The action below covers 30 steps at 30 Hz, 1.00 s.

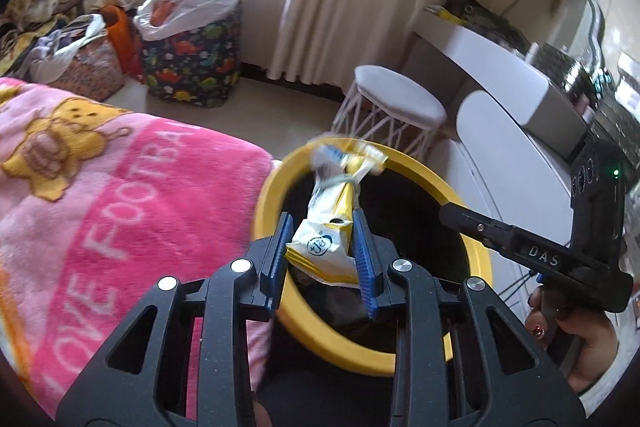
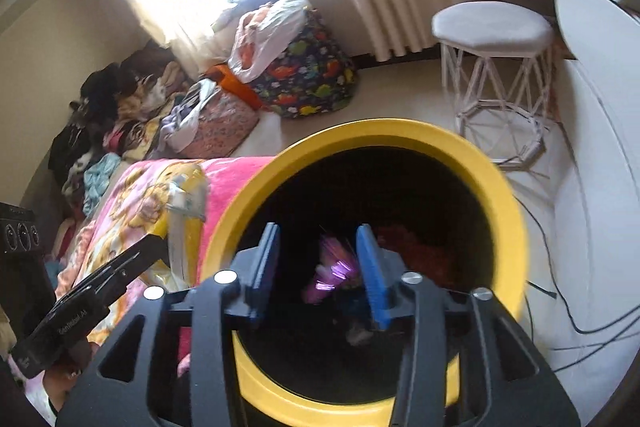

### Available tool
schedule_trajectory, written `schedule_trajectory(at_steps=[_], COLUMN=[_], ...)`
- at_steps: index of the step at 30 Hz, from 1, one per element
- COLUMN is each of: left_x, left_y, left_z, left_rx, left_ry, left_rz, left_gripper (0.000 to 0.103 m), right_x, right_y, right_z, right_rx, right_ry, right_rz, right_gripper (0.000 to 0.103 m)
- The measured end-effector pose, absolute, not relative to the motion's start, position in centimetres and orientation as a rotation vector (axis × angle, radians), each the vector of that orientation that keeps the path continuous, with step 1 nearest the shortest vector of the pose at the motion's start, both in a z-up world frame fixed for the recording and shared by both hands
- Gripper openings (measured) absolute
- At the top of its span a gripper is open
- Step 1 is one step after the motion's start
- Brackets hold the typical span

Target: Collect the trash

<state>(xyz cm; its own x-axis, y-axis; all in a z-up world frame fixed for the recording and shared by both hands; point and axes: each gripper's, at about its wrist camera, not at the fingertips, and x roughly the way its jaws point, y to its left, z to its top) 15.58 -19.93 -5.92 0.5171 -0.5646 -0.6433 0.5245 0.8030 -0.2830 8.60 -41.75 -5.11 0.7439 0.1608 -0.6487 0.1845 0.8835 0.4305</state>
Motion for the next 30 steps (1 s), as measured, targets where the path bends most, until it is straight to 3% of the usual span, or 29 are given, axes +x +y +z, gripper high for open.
schedule_trajectory(at_steps=[3,5,10,12,19,30], left_x=[15.2,14.9,14.1,13.7,12.3,7.1], left_y=[-21.0,-21.2,-20.8,-20.4,-17.8,-12.0], left_z=[-5.9,-5.8,-5.3,-5.0,-4.0,-2.8], left_rx=[-0.025,-0.024,-0.015,-0.015,-0.016,-0.026], left_ry=[0.783,0.780,0.762,0.753,0.725,0.608], left_rz=[-0.659,-0.658,-0.619,-0.604,-0.526,-0.385], left_gripper=[0.055,0.059,0.083,0.092,0.092,0.092], right_x=[7.3,6.6,4.5,3.9,1.5,-3.0], right_y=[-42.4,-42.6,-42.2,-41.6,-39.1,-34.1], right_z=[-4.7,-4.4,-3.6,-3.2,-1.9,-0.2], right_rx=[0.486,0.469,0.405,0.376,0.276,0.163], right_ry=[0.725,0.713,0.685,0.667,0.565,0.324], right_rz=[-0.040,-0.057,-0.075,-0.078,-0.093,-0.093], right_gripper=[0.052,0.055,0.065,0.074,0.095,0.097])
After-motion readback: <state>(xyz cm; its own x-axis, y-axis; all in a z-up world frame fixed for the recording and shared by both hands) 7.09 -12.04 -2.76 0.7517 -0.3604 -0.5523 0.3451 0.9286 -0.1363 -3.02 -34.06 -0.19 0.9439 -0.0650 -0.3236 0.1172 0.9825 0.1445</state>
